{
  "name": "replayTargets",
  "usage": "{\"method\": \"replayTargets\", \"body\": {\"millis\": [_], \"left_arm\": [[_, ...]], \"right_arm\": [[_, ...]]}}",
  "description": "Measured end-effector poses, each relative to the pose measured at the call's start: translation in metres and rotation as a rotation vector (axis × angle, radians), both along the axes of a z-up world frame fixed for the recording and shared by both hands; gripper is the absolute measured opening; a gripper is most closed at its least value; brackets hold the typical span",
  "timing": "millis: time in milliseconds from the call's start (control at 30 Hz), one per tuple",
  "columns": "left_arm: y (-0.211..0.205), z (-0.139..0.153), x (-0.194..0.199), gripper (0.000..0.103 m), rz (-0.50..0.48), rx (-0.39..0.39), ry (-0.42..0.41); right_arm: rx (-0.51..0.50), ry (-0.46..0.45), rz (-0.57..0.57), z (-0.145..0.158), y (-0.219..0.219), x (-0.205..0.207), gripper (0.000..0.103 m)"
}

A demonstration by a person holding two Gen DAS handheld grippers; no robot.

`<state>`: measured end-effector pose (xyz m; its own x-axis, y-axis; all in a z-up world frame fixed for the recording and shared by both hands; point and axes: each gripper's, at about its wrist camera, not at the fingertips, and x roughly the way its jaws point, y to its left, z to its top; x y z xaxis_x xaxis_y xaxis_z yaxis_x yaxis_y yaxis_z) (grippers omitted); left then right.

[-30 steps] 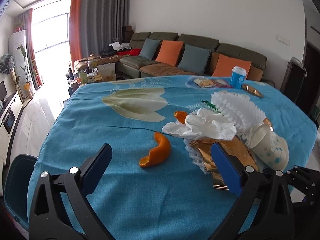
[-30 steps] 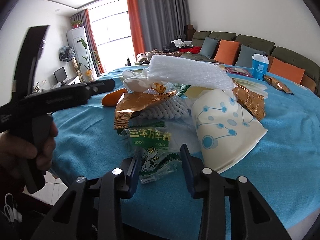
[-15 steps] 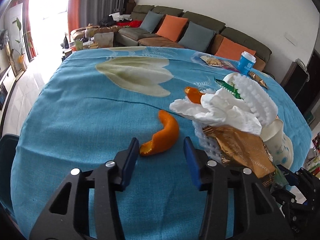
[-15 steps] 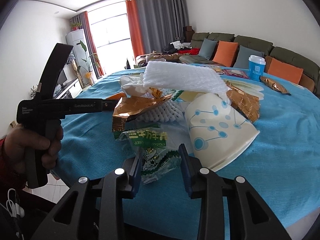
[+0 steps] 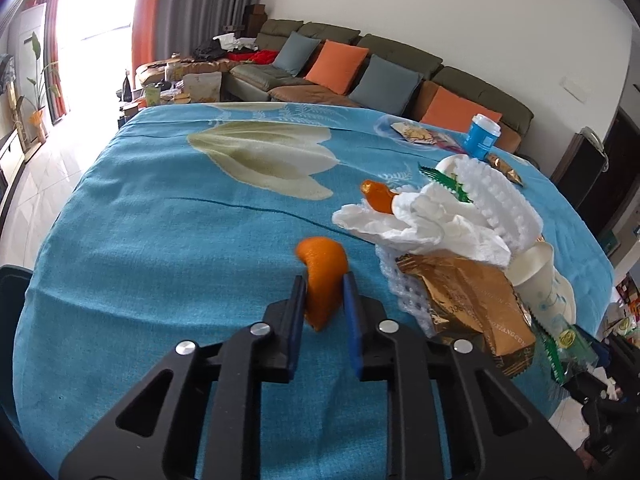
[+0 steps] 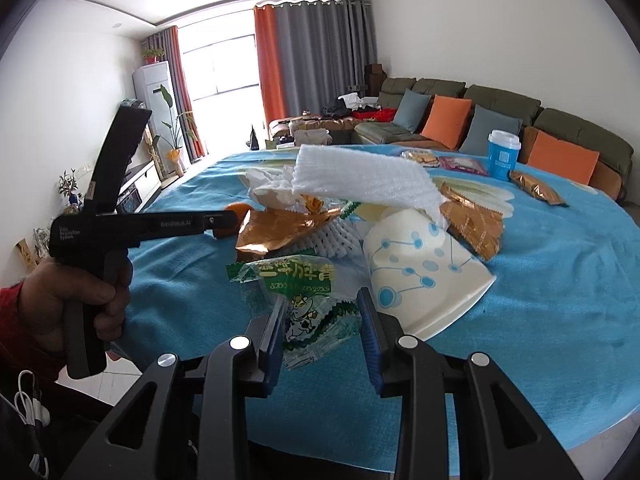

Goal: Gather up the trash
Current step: 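Move the left tool to the orange peel and close its fingers on it, then carry the orange peel with the left tool to the teal bin and release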

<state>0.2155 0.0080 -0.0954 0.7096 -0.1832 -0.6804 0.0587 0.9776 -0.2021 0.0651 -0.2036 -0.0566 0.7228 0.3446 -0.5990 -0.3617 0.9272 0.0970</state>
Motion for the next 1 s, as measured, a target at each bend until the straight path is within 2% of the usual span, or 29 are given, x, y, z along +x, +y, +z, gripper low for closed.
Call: {"method": "replayTargets", "body": {"millis": [267,433,700,1000], "left_arm": [[0.01,0.004,-0.013,0.014,0.007,-0.052,-0.034],[0.024,0.017,-0.03,0.014,0.036,-0.078,-0.078],[0.06,0.041,-0.066,0.013,0.121,-0.094,-0.155],[0.121,0.052,-0.11,0.011,0.279,-0.085,-0.204]], "right_arm": [[-0.001,-0.064,-0.003,0.018,0.003,-0.009,0.032],[0.009,-0.099,0.025,0.029,0.01,-0.007,0.032],[0.045,-0.141,0.126,0.044,0.039,0.007,0.032],[0.064,-0.114,0.315,0.049,0.103,0.037,0.032]]}}
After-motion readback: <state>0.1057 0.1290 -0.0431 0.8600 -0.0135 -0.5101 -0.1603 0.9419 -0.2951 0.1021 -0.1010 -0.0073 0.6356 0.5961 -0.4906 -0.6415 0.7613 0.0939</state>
